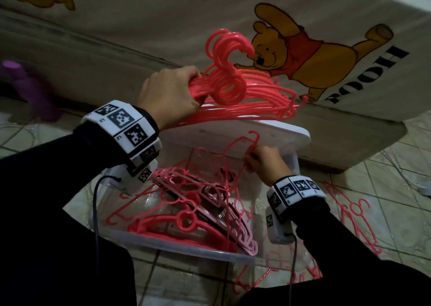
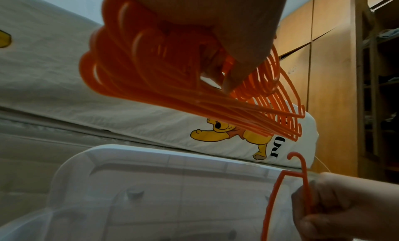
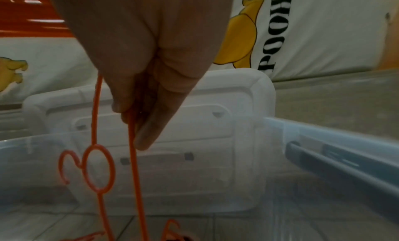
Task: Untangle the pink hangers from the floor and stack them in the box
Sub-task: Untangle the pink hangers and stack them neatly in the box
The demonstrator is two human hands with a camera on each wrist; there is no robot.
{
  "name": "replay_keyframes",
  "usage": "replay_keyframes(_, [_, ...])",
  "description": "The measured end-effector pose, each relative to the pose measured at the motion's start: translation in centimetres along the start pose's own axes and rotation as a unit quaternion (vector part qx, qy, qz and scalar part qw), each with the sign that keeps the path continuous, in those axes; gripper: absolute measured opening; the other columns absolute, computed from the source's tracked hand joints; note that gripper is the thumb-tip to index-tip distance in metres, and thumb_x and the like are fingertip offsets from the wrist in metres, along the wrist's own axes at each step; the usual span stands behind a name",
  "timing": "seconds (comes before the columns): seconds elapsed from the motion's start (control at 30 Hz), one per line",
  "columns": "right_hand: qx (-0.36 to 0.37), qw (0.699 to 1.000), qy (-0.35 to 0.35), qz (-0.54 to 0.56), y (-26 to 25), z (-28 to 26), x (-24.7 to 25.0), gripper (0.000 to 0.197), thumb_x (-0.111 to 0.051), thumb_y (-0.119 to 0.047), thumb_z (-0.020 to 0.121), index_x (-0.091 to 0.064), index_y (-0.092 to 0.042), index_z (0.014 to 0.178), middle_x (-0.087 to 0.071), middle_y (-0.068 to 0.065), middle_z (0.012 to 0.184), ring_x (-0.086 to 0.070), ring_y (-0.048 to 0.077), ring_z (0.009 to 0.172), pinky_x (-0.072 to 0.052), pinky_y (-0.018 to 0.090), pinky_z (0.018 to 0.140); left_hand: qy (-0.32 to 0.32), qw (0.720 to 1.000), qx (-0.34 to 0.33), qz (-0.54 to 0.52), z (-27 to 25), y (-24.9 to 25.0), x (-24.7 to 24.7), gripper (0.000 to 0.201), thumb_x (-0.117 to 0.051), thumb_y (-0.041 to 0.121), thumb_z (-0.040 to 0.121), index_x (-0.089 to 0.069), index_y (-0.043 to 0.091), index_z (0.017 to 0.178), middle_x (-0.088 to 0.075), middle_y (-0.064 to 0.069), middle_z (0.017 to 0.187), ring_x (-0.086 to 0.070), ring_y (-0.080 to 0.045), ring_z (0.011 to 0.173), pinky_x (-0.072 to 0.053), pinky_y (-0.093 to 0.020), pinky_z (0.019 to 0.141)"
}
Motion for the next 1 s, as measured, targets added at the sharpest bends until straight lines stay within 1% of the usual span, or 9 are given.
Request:
replay_keyframes(0.13, [-0.013,0.999,0.043,0.016,0.6,0.4,0.7,0.019,-0.062,-0.012,0.089,-0.069,0.005,0.086,-0.071,0.022,0.084,-0.068,0.033,0.083,-0.052,0.045,0.082,-0.002,1.0,-0.001,0.003,0.0,0.1,-0.1,0.029,-0.065,0.041,0.075,-0.06,0.03,0.101,-0.07,-0.008,0.095,-0.062,-0.037,0.092,-0.047,-0.04,0.078])
replay_keyframes(0.27, [-0.025,0.991,0.104,0.082,1.5,0.7,2.4,0.003,-0.063,-0.005,0.085,-0.066,-0.005,0.085,-0.072,0.015,0.079,-0.069,0.028,0.076,-0.054,0.047,0.081,0.015,1.0,0.007,0.002,0.1,-0.2,0.2,0.028,-0.063,0.041,0.076,-0.06,0.029,0.101,-0.069,-0.008,0.094,-0.062,-0.037,0.092,-0.046,-0.04,0.076])
replay_keyframes(0.33, [-0.038,0.989,0.097,0.102,2.1,0.5,2.3,0.005,-0.061,-0.002,0.085,-0.065,-0.005,0.086,-0.072,0.016,0.08,-0.069,0.027,0.077,-0.055,0.048,0.081,0.028,0.999,0.011,-0.01,0.2,-0.4,0.4,0.029,-0.063,0.043,0.077,-0.061,0.029,0.103,-0.07,-0.008,0.096,-0.062,-0.036,0.094,-0.048,-0.04,0.077])
replay_keyframes(0.5, [-0.071,0.995,0.053,0.041,2.4,-0.1,1.1,0.011,-0.063,-0.012,0.087,-0.067,-0.005,0.08,-0.072,0.016,0.081,-0.069,0.028,0.081,-0.054,0.044,0.082,0.04,0.999,0.012,-0.021,0.3,-0.4,0.6,0.028,-0.064,0.042,0.078,-0.062,0.028,0.103,-0.07,-0.007,0.095,-0.062,-0.035,0.093,-0.047,-0.038,0.076])
replay_keyframes(0.6, [-0.022,0.999,0.035,0.012,1.3,-0.2,1.7,0.009,-0.062,-0.011,0.087,-0.068,-0.007,0.082,-0.072,0.015,0.083,-0.067,0.03,0.085,-0.052,0.039,0.08,0.033,0.999,0.012,-0.016,0.3,-0.3,0.5,0.028,-0.063,0.043,0.078,-0.061,0.029,0.102,-0.07,-0.007,0.095,-0.062,-0.035,0.093,-0.047,-0.039,0.077])
replay_keyframes(0.67, [0.011,0.998,0.034,0.045,0.4,-0.4,2.6,0.008,-0.061,-0.007,0.087,-0.065,-0.01,0.081,-0.071,0.013,0.082,-0.068,0.029,0.083,-0.053,0.041,0.08,0.031,0.999,0.009,-0.011,0.3,-0.3,0.4,0.028,-0.063,0.043,0.078,-0.061,0.028,0.102,-0.07,-0.007,0.096,-0.062,-0.035,0.094,-0.048,-0.039,0.077])
replay_keyframes(0.77, [0.032,0.993,0.083,0.08,-0.1,-0.4,4.6,0.01,-0.059,-0.005,0.089,-0.061,-0.013,0.084,-0.07,0.005,0.075,-0.07,0.02,0.073,-0.055,0.032,0.073,0.028,1.0,0.008,-0.009,0.3,-0.3,0.4,0.028,-0.062,0.043,0.078,-0.061,0.028,0.102,-0.07,-0.007,0.096,-0.062,-0.035,0.094,-0.048,-0.04,0.077])
replay_keyframes(0.87, [0.05,0.989,0.13,0.047,-0.3,-0.4,6.0,0.009,-0.061,-0.006,0.086,-0.063,-0.015,0.082,-0.07,0.001,0.07,-0.069,0.014,0.068,-0.053,0.026,0.071,0.025,1.0,0.013,-0.01,0.4,-0.4,0.3,0.028,-0.062,0.044,0.079,-0.06,0.03,0.103,-0.07,-0.006,0.097,-0.062,-0.035,0.094,-0.048,-0.039,0.078])
replay_keyframes(1.0, [0.033,0.994,0.09,0.057,0.1,-0.4,4.7,0.014,-0.06,-0.002,0.086,-0.063,-0.015,0.081,-0.069,0.005,0.074,-0.069,0.017,0.069,-0.056,0.027,0.07,0.02,1.0,0.01,-0.008,0.3,-0.3,0.2,0.028,-0.061,0.044,0.079,-0.06,0.029,0.102,-0.07,-0.006,0.096,-0.062,-0.035,0.093,-0.049,-0.04,0.077])
Point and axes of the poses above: each hand's wrist, its own z-axis towards the middle knuckle, its own x-axis out of the back of the hand, y = z × x, the point moved 3 cm from there along z, towards the middle knuckle
